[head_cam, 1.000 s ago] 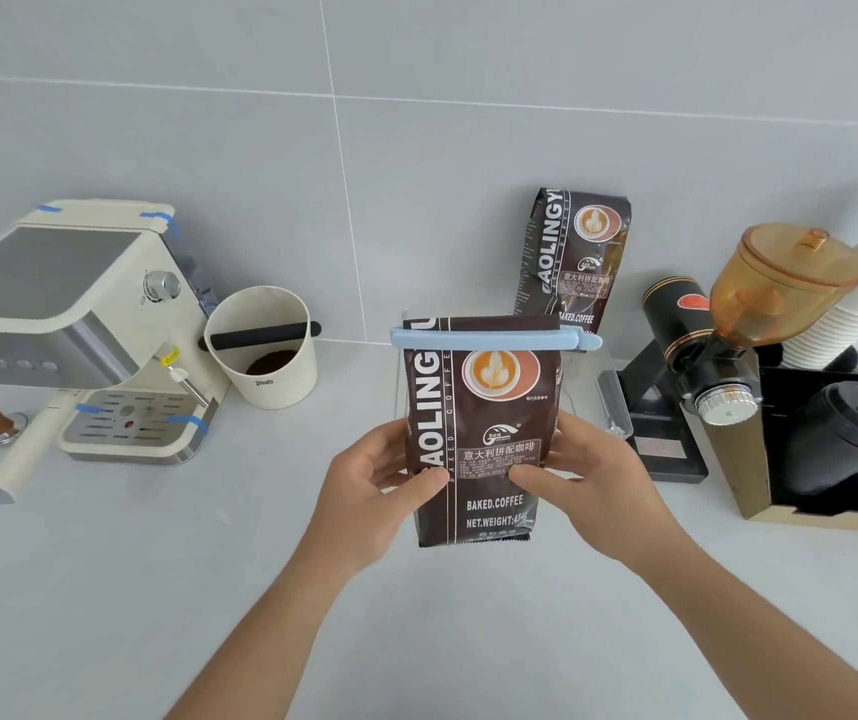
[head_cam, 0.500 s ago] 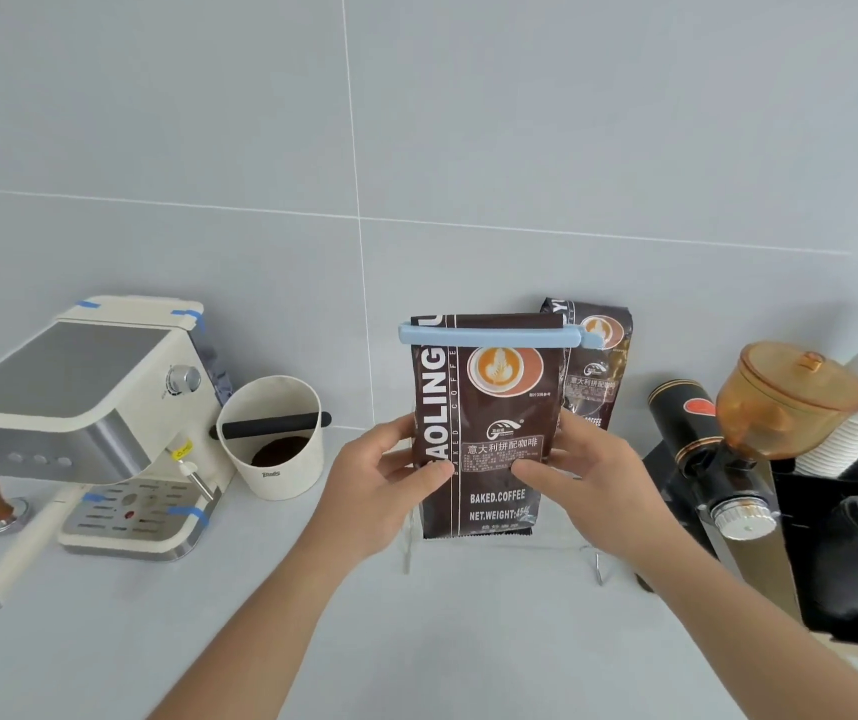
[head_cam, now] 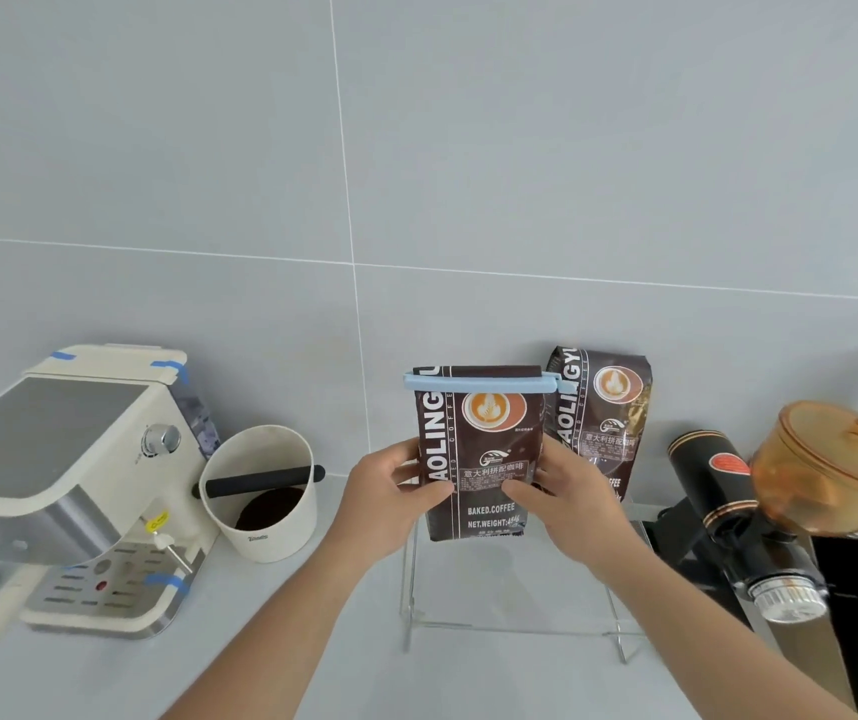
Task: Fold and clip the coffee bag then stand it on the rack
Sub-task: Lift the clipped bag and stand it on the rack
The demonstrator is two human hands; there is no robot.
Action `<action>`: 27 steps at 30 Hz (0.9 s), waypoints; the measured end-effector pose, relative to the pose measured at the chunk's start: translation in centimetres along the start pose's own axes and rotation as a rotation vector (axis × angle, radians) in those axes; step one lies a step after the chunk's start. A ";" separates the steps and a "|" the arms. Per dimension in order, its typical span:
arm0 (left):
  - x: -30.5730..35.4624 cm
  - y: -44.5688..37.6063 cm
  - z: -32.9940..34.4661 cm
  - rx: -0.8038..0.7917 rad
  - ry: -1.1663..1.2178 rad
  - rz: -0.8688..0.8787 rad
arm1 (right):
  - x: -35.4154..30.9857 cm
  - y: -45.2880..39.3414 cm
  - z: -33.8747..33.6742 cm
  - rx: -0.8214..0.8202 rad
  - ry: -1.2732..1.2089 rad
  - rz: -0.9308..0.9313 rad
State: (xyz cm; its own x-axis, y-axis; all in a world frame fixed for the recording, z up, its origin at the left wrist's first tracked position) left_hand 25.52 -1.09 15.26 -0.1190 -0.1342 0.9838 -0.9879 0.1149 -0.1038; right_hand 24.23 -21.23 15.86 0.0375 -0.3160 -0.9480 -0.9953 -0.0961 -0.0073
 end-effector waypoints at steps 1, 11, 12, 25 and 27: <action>-0.4 -0.5 -0.1 0.005 -0.004 -0.006 | 0.4 -0.4 0.2 0.014 -0.015 0.002; -3.0 -4.6 -0.1 0.017 -0.072 -0.033 | 2.9 -4.4 1.0 0.082 -0.016 0.041; -3.3 -4.9 0.0 0.018 -0.079 -0.034 | 3.2 -4.6 1.1 0.091 -0.014 0.044; -5.5 -6.1 0.2 0.044 -0.068 -0.018 | 4.8 -4.8 1.6 0.202 -0.011 0.047; -5.1 -6.7 0.1 0.049 -0.076 -0.017 | 4.4 -5.1 1.5 0.217 0.020 0.063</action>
State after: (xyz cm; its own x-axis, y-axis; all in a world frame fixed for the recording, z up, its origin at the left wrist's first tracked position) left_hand 32.72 -1.28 10.91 -0.1077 -0.2101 0.9717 -0.9933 0.0643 -0.0962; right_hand 29.33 -20.72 11.30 -0.0254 -0.3335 -0.9424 -0.9915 0.1285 -0.0188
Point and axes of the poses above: each hand's wrist, its own y-axis away from the middle knuckle, its own z-axis out of the palm, x = y × z, the point moved 9 cm from there along -y, towards the middle knuckle, and after that the axes turned 1 degree about -x, right-handed, at the moved point
